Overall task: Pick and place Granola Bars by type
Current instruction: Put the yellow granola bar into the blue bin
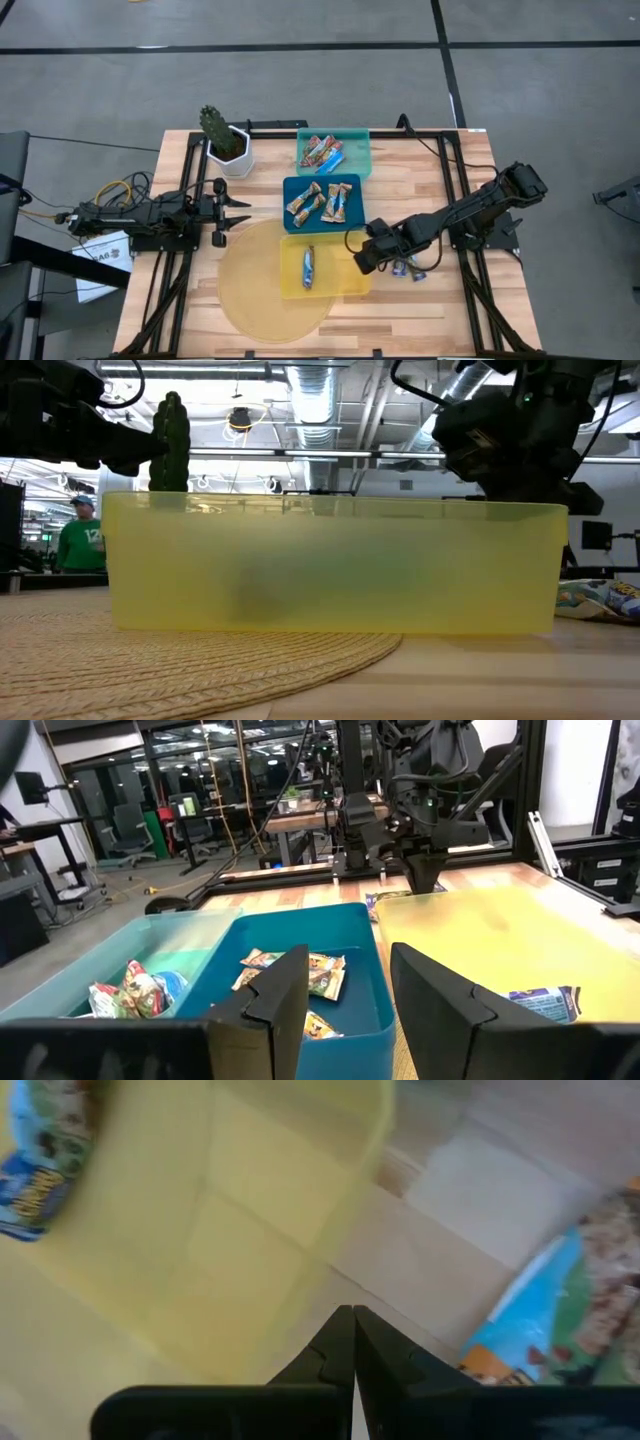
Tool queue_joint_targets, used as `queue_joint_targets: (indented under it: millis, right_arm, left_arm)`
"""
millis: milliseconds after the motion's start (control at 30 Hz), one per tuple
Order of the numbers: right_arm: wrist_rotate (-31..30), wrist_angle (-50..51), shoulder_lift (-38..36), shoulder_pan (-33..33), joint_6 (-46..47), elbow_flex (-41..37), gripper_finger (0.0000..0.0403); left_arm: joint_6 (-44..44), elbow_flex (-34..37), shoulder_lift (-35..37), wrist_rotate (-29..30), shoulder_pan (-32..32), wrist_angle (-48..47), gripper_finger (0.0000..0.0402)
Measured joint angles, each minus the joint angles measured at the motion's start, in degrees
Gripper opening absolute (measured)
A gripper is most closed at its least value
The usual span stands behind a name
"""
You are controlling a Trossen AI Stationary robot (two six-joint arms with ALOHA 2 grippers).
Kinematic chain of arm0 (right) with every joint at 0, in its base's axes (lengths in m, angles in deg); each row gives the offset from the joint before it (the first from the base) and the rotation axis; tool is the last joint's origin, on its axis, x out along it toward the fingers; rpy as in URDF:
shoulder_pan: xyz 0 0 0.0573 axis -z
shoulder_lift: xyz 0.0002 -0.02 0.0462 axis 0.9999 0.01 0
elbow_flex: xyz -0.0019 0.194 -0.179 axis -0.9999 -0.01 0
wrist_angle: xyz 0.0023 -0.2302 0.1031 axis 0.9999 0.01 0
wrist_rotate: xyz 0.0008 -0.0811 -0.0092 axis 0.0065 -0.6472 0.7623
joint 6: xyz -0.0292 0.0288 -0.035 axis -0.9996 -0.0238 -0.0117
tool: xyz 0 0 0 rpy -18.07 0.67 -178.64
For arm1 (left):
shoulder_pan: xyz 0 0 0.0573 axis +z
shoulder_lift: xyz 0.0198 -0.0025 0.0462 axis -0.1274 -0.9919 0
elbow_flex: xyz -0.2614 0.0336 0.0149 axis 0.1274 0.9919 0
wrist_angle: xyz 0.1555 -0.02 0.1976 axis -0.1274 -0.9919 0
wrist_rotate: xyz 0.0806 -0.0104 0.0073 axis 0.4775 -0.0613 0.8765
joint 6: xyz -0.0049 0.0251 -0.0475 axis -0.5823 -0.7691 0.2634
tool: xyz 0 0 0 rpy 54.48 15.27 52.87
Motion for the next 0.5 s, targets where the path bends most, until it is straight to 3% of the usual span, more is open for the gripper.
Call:
queue_joint_targets:
  millis: [500]
  right_arm:
    - [-0.5, 10.5, -2.5, -0.5, 7.5, 0.0, 0.0]
  left_arm:
    - [0.0, 0.0, 0.0, 0.0, 0.0, 0.0, 0.0137]
